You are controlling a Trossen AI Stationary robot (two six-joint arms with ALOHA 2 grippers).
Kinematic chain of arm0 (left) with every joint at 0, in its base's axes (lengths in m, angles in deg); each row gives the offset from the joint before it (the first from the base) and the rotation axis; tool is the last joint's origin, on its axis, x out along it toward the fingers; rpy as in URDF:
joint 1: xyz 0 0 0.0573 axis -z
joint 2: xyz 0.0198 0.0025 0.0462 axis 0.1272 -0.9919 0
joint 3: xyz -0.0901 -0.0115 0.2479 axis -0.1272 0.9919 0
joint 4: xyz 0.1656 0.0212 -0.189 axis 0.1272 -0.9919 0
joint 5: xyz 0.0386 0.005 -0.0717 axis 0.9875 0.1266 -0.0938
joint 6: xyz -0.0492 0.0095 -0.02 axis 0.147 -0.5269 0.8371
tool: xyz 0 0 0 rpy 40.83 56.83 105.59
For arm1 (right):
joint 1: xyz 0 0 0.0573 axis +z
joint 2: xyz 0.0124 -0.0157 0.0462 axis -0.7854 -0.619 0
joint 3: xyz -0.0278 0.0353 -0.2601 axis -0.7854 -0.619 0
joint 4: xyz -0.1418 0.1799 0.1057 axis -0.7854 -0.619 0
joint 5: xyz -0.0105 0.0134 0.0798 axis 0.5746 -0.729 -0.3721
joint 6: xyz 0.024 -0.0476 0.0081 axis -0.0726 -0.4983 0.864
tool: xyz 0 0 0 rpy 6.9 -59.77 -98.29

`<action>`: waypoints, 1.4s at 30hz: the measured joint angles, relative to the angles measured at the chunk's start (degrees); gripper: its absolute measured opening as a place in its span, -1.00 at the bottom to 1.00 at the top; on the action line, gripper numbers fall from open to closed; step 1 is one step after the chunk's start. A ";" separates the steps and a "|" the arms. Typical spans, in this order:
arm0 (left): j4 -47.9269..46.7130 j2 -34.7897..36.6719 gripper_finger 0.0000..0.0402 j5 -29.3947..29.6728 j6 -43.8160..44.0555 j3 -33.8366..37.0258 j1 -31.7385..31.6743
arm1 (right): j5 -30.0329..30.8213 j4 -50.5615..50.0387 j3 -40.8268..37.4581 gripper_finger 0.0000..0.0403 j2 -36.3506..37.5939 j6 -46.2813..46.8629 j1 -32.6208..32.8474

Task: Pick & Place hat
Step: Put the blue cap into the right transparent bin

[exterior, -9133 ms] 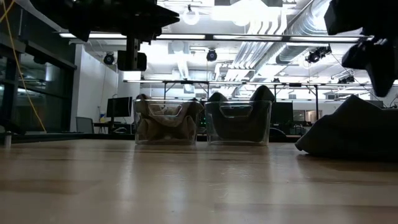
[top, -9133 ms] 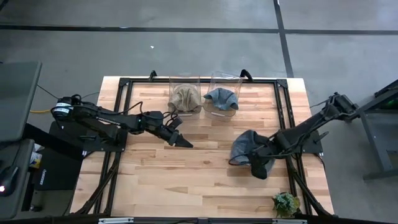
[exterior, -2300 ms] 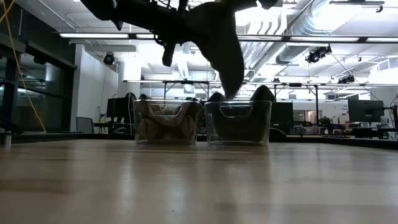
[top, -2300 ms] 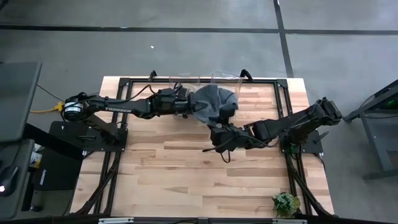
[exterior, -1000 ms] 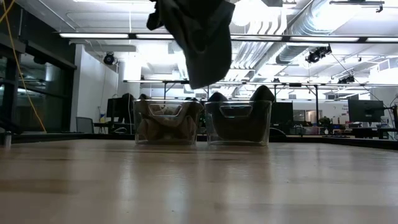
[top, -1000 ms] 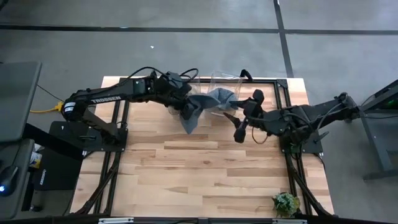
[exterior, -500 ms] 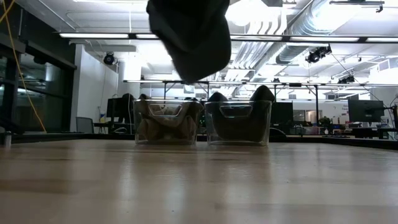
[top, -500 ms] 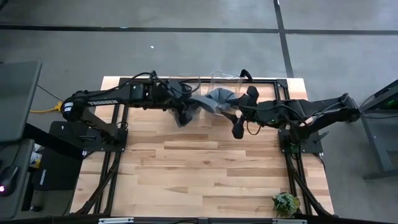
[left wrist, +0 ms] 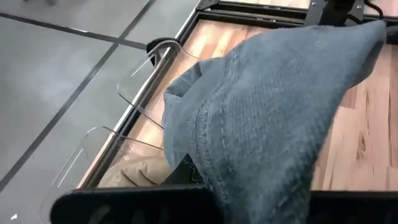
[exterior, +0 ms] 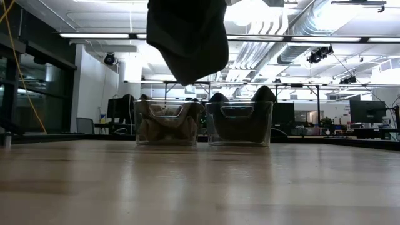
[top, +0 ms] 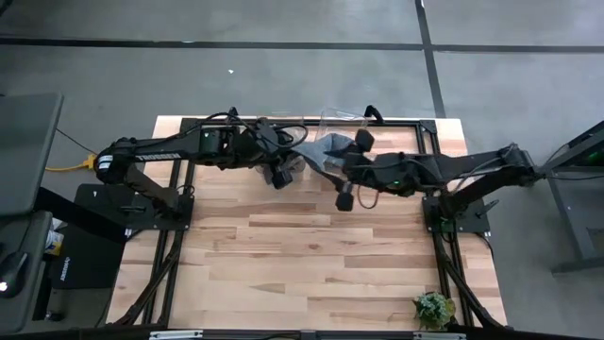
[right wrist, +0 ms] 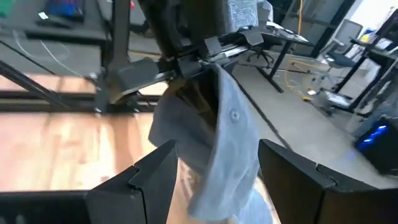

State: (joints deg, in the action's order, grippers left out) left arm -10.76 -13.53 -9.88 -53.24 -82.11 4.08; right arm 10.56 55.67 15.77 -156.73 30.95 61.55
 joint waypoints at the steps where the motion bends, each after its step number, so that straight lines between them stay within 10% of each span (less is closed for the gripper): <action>1: -0.06 0.00 -1.00 0.00 0.00 0.00 0.00 | 0.32 -0.52 1.17 0.08 -0.98 -0.90 -0.20; 17: -0.06 -0.02 -1.00 0.83 -1.09 0.02 -0.04 | -5.00 -19.45 23.53 0.08 -17.56 -11.36 -4.68; 42: -0.03 -0.04 -1.00 -0.87 -1.09 0.02 -0.04 | -10.91 -19.19 23.40 0.08 -18.73 -17.58 -13.48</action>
State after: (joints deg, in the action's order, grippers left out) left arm -10.79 -13.57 -10.76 -54.33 -82.09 4.04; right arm -0.35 36.49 39.17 -175.46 13.36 48.07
